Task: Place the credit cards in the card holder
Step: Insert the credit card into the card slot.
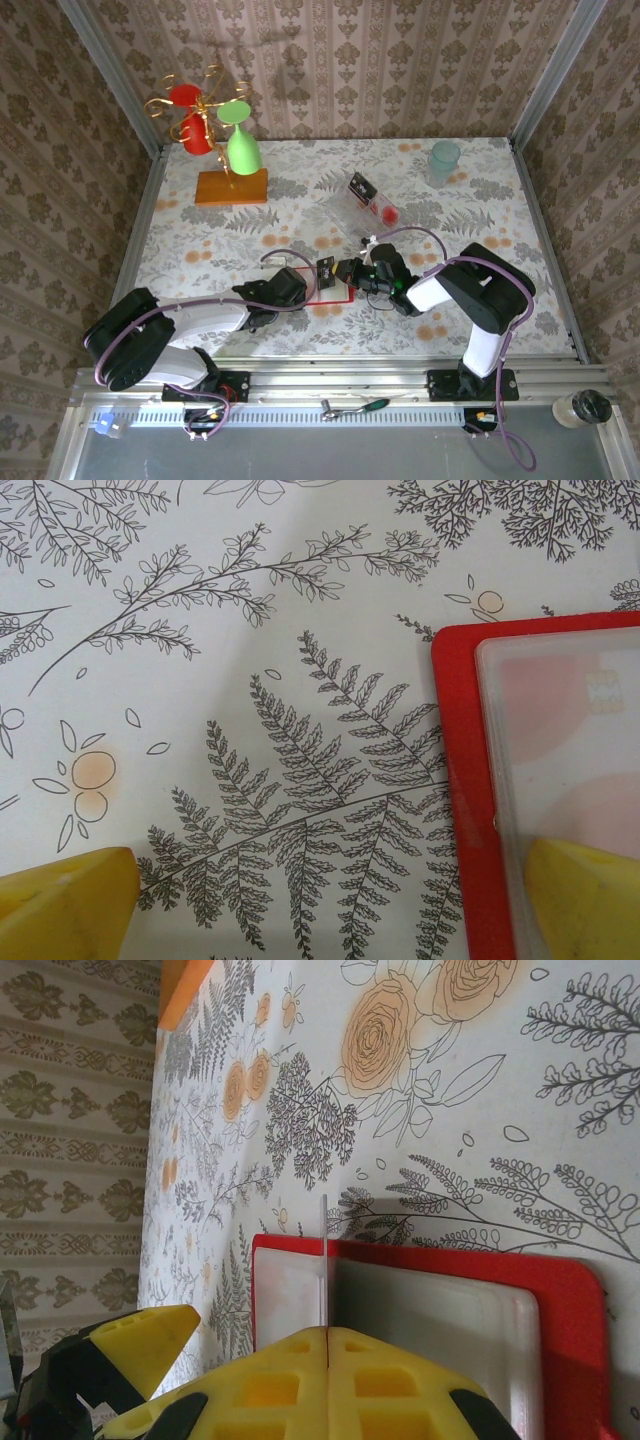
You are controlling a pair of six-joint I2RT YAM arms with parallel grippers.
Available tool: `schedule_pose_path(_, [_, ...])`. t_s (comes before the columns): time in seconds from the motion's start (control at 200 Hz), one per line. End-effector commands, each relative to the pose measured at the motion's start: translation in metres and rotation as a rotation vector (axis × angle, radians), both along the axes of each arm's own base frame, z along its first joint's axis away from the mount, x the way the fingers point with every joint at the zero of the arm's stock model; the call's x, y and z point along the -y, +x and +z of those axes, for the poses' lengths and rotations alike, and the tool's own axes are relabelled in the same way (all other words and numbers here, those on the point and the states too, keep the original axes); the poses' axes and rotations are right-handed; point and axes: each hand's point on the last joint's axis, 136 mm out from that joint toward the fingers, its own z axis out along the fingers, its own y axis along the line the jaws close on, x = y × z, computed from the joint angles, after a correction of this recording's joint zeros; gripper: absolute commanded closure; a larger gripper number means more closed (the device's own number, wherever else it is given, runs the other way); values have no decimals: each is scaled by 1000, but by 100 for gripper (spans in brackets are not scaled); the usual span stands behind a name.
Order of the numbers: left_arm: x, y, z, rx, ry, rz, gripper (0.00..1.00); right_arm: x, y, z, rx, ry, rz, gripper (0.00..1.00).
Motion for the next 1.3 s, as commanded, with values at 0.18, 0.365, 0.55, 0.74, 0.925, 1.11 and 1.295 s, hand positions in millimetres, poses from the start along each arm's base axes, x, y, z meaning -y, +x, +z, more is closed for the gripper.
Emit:
schedule_pose_path(0.18, [-11, -8, -8, -20, 47, 7, 0, -1, -5, 9, 27, 57, 4, 100])
schedule_pose_path(0.365, [-11, -8, -8, -19, 47, 7, 0, 0, -2, 17, 53, 56, -7, 100])
schedule_pose_path(0.55, [-11, -8, -8, -21, 45, 7, 0, -3, -1, 22, 63, 64, 3, 100])
schedule_pose_path(0.74, [-11, -8, -7, -20, 44, 8, 0, -5, 0, 22, 62, 68, 5, 100])
schedule_pose_path(0.925, [-11, -7, -7, -19, 45, 9, 0, -10, 0, 18, 48, 85, 23, 100])
schedule_pose_path(1.11, [-11, -7, -7, -19, 46, 7, 0, -11, -2, 11, 32, 99, 29, 100])
schedule_pose_path(1.295, [-9, -7, -7, -19, 43, 5, 0, -3, -6, 2, 23, 73, 10, 100])
